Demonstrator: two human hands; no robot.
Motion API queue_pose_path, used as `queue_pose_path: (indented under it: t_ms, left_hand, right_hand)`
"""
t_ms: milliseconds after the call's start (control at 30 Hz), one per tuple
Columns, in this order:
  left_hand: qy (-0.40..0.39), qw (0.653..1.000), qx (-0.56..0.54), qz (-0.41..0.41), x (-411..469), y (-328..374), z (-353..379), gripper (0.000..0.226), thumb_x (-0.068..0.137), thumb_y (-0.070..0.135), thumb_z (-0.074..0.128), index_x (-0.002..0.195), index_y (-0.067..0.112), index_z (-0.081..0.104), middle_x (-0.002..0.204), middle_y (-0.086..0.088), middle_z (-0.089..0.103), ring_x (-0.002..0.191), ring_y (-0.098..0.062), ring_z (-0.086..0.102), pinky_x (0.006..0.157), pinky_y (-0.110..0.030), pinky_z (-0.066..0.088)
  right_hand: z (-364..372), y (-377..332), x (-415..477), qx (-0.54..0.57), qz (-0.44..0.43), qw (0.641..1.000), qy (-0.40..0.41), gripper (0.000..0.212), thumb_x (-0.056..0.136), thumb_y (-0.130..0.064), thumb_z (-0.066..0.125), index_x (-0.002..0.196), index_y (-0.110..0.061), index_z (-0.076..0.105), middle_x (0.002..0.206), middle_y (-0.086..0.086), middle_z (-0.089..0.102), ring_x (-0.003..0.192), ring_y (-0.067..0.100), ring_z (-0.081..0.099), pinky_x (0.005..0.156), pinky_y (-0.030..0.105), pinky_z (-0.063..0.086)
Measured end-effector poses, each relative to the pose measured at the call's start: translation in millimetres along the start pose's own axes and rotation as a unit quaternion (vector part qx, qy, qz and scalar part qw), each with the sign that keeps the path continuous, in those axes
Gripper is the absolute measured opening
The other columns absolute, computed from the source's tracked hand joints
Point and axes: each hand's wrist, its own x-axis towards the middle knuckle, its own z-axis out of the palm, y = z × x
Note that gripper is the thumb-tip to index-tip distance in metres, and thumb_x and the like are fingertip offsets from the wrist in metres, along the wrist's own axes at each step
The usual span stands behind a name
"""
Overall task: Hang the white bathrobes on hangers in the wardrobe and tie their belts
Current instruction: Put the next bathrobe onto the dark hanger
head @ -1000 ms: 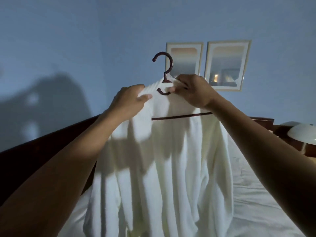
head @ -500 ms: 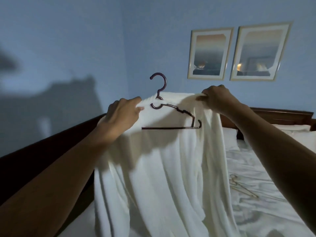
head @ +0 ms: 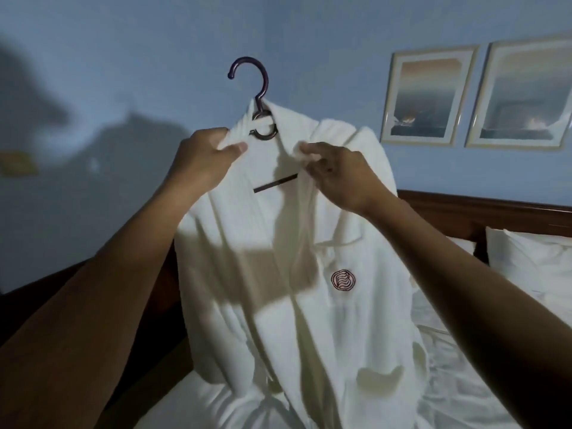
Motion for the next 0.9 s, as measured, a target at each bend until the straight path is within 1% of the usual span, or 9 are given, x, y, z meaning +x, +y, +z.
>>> queue_pose_path:
  t_ms: [67, 167, 300, 400, 500, 600, 667, 767, 900]
  left_hand:
    - [-0.006, 1.0, -0.007, -0.008, -8, -14, -20, 0.028, 0.094, 0.045, 0.066, 0.099, 0.017, 0.071, 0.09, -0.009, 0.073, 0.08, -0.021, 0.066, 0.064, -0.029, 0.04]
    - [-0.031, 0.999, 0.007, 0.002, -22, -25, -43, 0.03, 0.093, 0.045, 0.068, 0.089, 0.015, 0.068, 0.073, -0.005, 0.062, 0.062, -0.012, 0.052, 0.058, -0.028, 0.033]
    - [-0.019, 0.996, 0.077, 0.027, -32, -35, -77, 0.031, 0.091, 0.042, 0.072, 0.076, 0.017, 0.061, 0.062, 0.004, 0.053, 0.053, -0.003, 0.045, 0.055, -0.027, 0.031]
    - [0.07, 0.972, 0.217, 0.05, -31, -48, -104, 0.034, 0.086, 0.053, 0.072, 0.086, 0.02, 0.066, 0.074, 0.004, 0.065, 0.067, -0.014, 0.058, 0.063, -0.028, 0.039]
    - [0.198, 0.929, 0.309, 0.053, -39, -67, -125, 0.049, 0.078, 0.062, 0.071, 0.111, 0.025, 0.066, 0.106, -0.004, 0.069, 0.098, -0.027, 0.062, 0.082, -0.035, 0.046]
    - [0.275, 0.872, 0.403, 0.035, -69, -90, -124, 0.086, 0.071, 0.065, 0.067, 0.143, 0.022, 0.05, 0.142, -0.013, 0.05, 0.133, -0.036, 0.045, 0.111, -0.049, 0.034]
    - [0.281, 0.878, 0.387, -0.015, -91, -108, -116, 0.103, 0.073, 0.064, 0.068, 0.158, 0.02, 0.031, 0.163, -0.015, 0.027, 0.153, -0.036, 0.021, 0.123, -0.054, 0.016]
    - [0.282, 0.867, 0.391, -0.125, -125, -144, -120, 0.111, 0.077, 0.04, 0.076, 0.163, 0.024, 0.008, 0.17, -0.011, 0.004, 0.157, -0.032, 0.003, 0.123, -0.058, 0.012]
    - [0.324, 0.867, 0.314, -0.21, -182, -183, -161, 0.095, 0.081, -0.003, 0.06, 0.162, 0.025, 0.018, 0.157, -0.009, 0.034, 0.138, -0.024, 0.038, 0.105, -0.031, 0.04]
  right_hand:
    - [2, -1, 9, -0.026, -0.056, 0.993, 0.105, 0.033, 0.098, -0.045, 0.056, 0.123, -0.025, 0.065, 0.112, 0.001, 0.07, 0.103, 0.027, 0.066, 0.09, 0.038, 0.052]
    - [21, -14, 24, -0.102, -0.115, 0.984, 0.095, 0.06, 0.092, -0.055, 0.06, 0.14, -0.019, 0.051, 0.13, 0.008, 0.052, 0.118, 0.033, 0.05, 0.095, 0.044, 0.041]
    - [66, -45, 43, -0.056, -0.129, 0.99, 0.022, 0.041, 0.097, -0.053, 0.051, 0.104, -0.012, 0.05, 0.083, 0.008, 0.063, 0.081, 0.042, 0.061, 0.064, 0.04, 0.043]
    - [90, -71, 57, -0.021, -0.133, 0.99, 0.037, 0.04, 0.096, -0.053, 0.045, 0.101, -0.013, 0.048, 0.082, 0.013, 0.066, 0.078, 0.044, 0.059, 0.062, 0.04, 0.042]
    - [106, -98, 81, 0.019, -0.139, 0.989, 0.046, 0.038, 0.1, -0.049, 0.05, 0.105, -0.011, 0.052, 0.09, 0.014, 0.067, 0.086, 0.044, 0.059, 0.07, 0.044, 0.048]
    - [125, -130, 104, 0.072, -0.152, 0.985, 0.04, 0.04, 0.1, -0.051, 0.051, 0.105, -0.011, 0.054, 0.091, 0.013, 0.066, 0.089, 0.042, 0.059, 0.075, 0.047, 0.05]
    - [142, -152, 114, 0.089, -0.164, 0.982, 0.024, 0.04, 0.1, -0.053, 0.05, 0.103, -0.013, 0.054, 0.086, 0.008, 0.063, 0.085, 0.039, 0.057, 0.071, 0.045, 0.049]
    - [183, -193, 121, 0.145, -0.196, 0.97, -0.023, 0.039, 0.099, -0.054, 0.048, 0.099, -0.015, 0.054, 0.083, 0.006, 0.063, 0.078, 0.035, 0.059, 0.067, 0.045, 0.052]
    - [242, -250, 108, 0.19, -0.242, 0.948, -0.075, 0.036, 0.099, -0.051, 0.052, 0.109, -0.017, 0.058, 0.105, 0.01, 0.068, 0.094, 0.035, 0.062, 0.075, 0.043, 0.05]
